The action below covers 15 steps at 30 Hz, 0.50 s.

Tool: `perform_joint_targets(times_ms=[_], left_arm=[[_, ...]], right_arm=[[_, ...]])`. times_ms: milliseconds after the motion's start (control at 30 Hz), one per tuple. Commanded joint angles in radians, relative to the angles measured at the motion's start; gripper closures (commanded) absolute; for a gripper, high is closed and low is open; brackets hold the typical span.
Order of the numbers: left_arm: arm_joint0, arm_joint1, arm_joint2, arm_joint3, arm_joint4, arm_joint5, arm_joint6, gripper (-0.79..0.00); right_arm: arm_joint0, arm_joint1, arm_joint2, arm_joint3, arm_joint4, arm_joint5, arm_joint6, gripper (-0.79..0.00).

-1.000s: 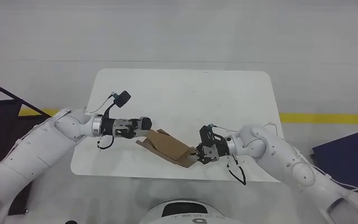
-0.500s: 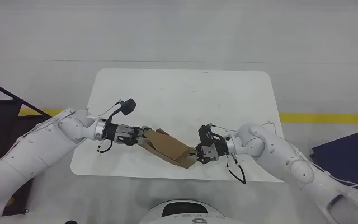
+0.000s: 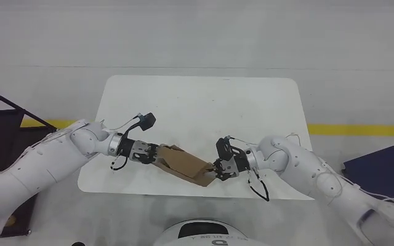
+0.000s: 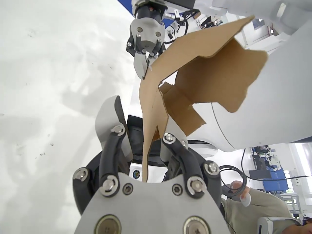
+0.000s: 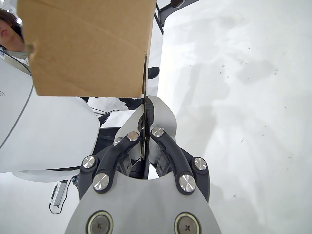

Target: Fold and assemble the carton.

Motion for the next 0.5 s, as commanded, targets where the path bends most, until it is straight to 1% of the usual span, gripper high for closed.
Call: perform_joint_targets(times_ms=[0,67,100,133,167,233,267,300,333,367,400,433,467], left_arm=[[-0.012,-0.004,0.02,0.0,0.002,0.0,0.0,-0.274],[-0.024,-0.008,0.04,0.002,0.003,0.0,0.0,-0.252],[-0.03,-0.009,0.048,0.004,0.003,0.0,0.0,-0.206],[-0.035,-0.011,0.056,0.006,0.003,0.0,0.0,-0.071],[-0.039,-0.012,0.063,0.007,0.0,0.0,0.0,0.0],[-0.043,-0.014,0.069,0.01,-0.002,0.0,0.0,0.0],[-0.043,-0.014,0.069,0.011,-0.003,0.0,0.0,0.0],[-0.042,-0.015,0.069,0.012,-0.008,0.0,0.0,0.0],[-0.04,-0.016,0.069,0.015,-0.016,0.0,0.0,0.0],[-0.039,-0.017,0.069,0.02,-0.032,0.0,0.0,0.0],[-0.037,-0.018,0.069,0.027,-0.047,0.0,0.0,0.0],[-0.032,-0.021,0.069,0.033,-0.069,0.0,0.0,0.0],[-0.023,-0.024,0.069,0.038,-0.091,0.0,0.0,0.0]], right_arm=[[0.005,-0.001,-0.008,0.002,0.003,0.0,0.001,0.0],[0.009,-0.002,-0.017,0.004,0.007,0.0,-0.001,0.0],[0.011,-0.002,-0.021,0.005,0.007,0.0,-0.001,0.0],[0.013,-0.002,-0.024,0.006,0.008,0.0,-0.003,0.0],[0.015,-0.002,-0.027,0.007,0.009,0.0,-0.006,0.0],[0.017,-0.001,-0.032,0.012,0.012,0.0,-0.016,0.0],[0.018,-0.001,-0.034,0.015,0.012,0.0,-0.02,-0.077],[0.019,0.0,-0.035,0.017,0.012,0.0,-0.024,-0.197],[0.021,0.001,-0.036,0.018,0.012,0.0,-0.029,-0.246],[0.022,0.002,-0.037,0.019,0.012,0.0,-0.035,-0.252],[0.023,0.003,-0.038,0.019,0.01,0.0,-0.04,-0.289],[0.024,0.004,-0.037,0.02,0.009,0.0,-0.047,-0.308],[0.024,0.006,-0.036,0.019,0.009,0.0,-0.057,-0.308]])
